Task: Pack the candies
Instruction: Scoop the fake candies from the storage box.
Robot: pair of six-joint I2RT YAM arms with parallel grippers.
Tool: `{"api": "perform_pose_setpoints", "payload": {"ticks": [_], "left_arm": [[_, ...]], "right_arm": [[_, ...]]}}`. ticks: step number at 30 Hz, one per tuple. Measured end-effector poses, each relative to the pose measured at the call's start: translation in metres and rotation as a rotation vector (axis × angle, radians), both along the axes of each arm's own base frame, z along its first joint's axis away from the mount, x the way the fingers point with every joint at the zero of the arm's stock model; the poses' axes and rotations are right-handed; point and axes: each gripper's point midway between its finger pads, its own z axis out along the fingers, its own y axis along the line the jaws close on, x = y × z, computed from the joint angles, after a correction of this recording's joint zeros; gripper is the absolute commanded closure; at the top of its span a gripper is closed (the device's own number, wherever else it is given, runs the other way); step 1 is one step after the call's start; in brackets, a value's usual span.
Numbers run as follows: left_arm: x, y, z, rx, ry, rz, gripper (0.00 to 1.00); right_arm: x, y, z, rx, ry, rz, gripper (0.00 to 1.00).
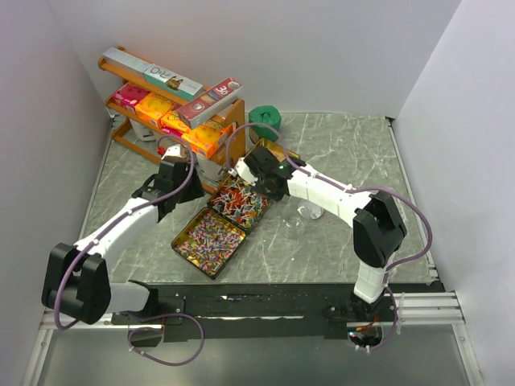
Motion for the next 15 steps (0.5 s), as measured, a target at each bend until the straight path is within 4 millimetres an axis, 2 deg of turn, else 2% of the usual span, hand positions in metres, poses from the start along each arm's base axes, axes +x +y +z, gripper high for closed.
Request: {"api": "perform_pose_setpoints", "payload": {"ticks": [3, 8, 15], "left_arm": [[0.006, 0.001, -0.003, -0.019, 0.016, 0.006, 0.42], [0.018, -0.009, -0.005, -0.045, 0.031, -0.016, 0.47], [0.022, -0.020, -0.021, -0.060, 0.077, -0.069, 0.50]], "right_arm": [[0.003, 0.002, -0.003, -0.042, -0.037, 0.055, 1.00], [0.004, 0.002, -0.008, -0.119, -0.078, 0.135, 1.00], [0.007, 0.002, -0.004, -0.169, -0.103, 0.186, 1.00]]}}
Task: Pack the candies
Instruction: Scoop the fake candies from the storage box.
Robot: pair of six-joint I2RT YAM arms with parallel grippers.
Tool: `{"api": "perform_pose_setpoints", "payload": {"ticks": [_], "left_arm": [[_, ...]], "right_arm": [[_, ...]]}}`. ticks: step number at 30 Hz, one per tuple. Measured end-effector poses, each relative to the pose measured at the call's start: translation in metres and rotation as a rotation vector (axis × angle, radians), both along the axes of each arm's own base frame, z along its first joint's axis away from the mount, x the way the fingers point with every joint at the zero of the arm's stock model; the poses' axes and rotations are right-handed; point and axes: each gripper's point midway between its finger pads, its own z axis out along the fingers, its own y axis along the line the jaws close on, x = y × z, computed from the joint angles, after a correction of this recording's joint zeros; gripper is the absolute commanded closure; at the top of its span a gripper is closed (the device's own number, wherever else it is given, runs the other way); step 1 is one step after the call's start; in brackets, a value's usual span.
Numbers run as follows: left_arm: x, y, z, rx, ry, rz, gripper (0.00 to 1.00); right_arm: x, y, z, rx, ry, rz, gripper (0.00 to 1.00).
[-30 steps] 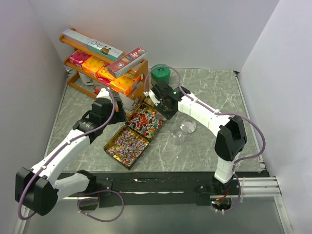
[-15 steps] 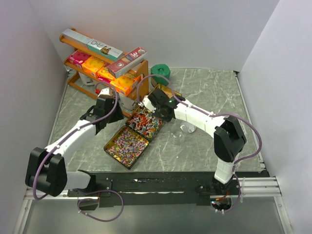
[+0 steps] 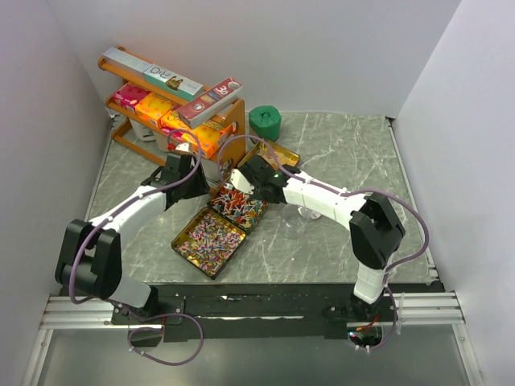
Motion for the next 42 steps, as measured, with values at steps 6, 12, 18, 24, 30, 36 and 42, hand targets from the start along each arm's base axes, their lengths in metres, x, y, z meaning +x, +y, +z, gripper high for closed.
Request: {"api": "perform_pose_setpoints", "payload": {"ticks": [6, 12, 18, 24, 30, 36, 42], "left_arm": [[-0.002, -0.010, -0.009, -0.013, 0.024, -0.072, 0.50], [-0.002, -0.018, -0.013, -0.040, 0.031, -0.107, 0.54], [-0.005, -0.017, -0.034, -0.027, 0.081, -0.105, 0.55], [-0.018, -0.015, -0.051, -0.014, 0.125, -0.105, 0.66], [-0.021, -0.020, -0.053, -0.007, 0.125, -0.118, 0.90], [-0.021, -0.022, -0.052, -0.001, 0.121, -0.122, 0.99], [-0.021, -0.022, -0.053, 0.004, 0.126, -0.122, 0.99]], "right_arm": [[0.003, 0.003, 0.001, -0.011, 0.011, 0.010, 1.00], [0.001, 0.006, -0.006, -0.015, 0.030, 0.006, 1.00], [-0.001, 0.008, -0.010, -0.001, 0.033, -0.009, 1.00], [-0.005, 0.011, -0.016, 0.031, 0.054, -0.022, 1.00], [-0.009, 0.015, -0.018, 0.067, 0.074, -0.043, 1.00], [-0.012, 0.017, -0.022, 0.084, 0.088, -0.050, 1.00], [-0.014, 0.020, -0.028, 0.096, 0.104, -0.032, 1.00]]}}
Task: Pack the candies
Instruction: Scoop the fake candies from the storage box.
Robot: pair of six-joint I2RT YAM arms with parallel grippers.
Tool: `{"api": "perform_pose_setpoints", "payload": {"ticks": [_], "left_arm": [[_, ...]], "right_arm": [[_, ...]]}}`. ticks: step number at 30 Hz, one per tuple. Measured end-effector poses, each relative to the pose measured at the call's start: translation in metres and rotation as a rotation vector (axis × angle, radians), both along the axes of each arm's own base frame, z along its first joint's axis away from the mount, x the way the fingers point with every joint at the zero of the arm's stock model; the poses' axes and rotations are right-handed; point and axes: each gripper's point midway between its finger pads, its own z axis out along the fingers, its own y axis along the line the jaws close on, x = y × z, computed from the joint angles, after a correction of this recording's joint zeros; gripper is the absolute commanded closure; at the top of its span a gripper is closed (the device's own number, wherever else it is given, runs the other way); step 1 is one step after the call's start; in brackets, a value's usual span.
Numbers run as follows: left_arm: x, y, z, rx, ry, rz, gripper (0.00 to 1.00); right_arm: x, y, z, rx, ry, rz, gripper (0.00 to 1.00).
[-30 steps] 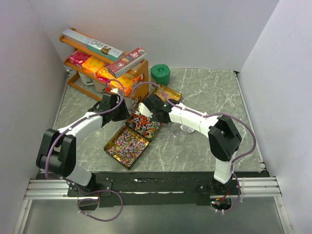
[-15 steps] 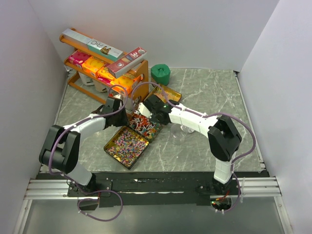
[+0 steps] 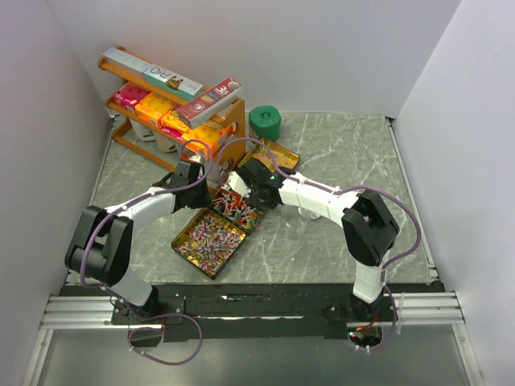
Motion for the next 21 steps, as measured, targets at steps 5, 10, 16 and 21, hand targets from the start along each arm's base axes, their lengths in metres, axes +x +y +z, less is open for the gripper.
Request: {"api": "perform_pose_setpoints", "payload": {"ticks": [5, 10, 16, 21], "left_arm": [[0.000, 0.000, 0.000, 0.001, 0.000, 0.001, 0.99], [0.000, 0.000, 0.000, 0.001, 0.000, 0.000, 0.99], [0.001, 0.000, 0.000, 0.004, 0.000, 0.001, 0.99], [0.001, 0.000, 0.000, 0.006, -0.001, 0.002, 0.99]], "right_arm": [[-0.001, 0.006, -0.006, 0.019, 0.008, 0.039, 1.00], [0.005, 0.013, -0.009, 0.031, -0.021, 0.086, 1.00], [0.014, 0.018, -0.011, 0.025, -0.071, 0.150, 1.00], [0.020, 0.025, -0.010, 0.024, -0.108, 0.216, 1.00]]}}
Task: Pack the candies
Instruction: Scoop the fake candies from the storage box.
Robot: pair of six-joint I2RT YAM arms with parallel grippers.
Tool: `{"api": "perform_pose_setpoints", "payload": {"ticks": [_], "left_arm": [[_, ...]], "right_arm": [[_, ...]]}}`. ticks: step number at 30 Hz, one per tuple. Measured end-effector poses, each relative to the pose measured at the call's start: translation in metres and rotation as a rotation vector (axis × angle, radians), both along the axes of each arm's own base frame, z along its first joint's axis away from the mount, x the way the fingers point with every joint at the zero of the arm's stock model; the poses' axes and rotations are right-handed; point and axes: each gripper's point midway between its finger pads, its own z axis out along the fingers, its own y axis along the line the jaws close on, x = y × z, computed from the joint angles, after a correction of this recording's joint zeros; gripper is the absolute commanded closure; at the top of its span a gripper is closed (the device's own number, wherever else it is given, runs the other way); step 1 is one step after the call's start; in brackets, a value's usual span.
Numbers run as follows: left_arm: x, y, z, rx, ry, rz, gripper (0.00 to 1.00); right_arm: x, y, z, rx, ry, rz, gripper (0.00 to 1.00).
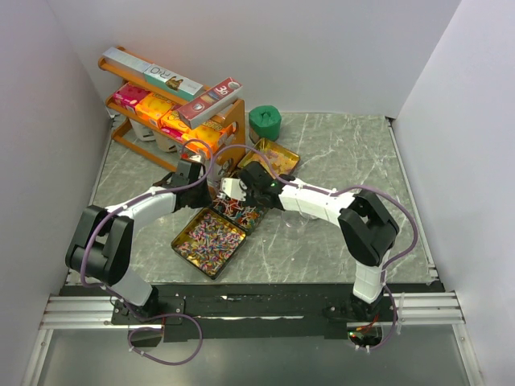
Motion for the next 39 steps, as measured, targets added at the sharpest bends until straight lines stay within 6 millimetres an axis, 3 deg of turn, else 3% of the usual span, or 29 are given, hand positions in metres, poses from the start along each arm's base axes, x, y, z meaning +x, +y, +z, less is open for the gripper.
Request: {"api": "perform_pose_setpoints", "payload": {"ticks": [6, 15, 19, 26, 39], "left_arm": [[0.000, 0.000, 0.000, 0.002, -0.001, 0.000, 0.99], [0.001, 0.001, 0.000, 0.008, -0.004, 0.006, 0.99], [0.001, 0.002, 0.000, 0.009, -0.005, 0.007, 0.99], [0.001, 0.002, 0.000, 0.010, -0.005, 0.008, 0.99], [0.001, 0.002, 0.000, 0.012, -0.006, 0.008, 0.99]], "right_arm": [[0.003, -0.002, -0.003, -0.017, -0.032, 0.037, 1.00], [-0.007, -0.035, -0.005, -0.068, -0.092, 0.077, 1.00], [-0.006, -0.036, -0.003, -0.078, -0.099, 0.091, 1.00], [0.000, -0.017, 0.005, -0.070, -0.064, 0.132, 1.00], [-0.006, 0.013, -0.004, -0.032, 0.008, 0.188, 1.00]]}}
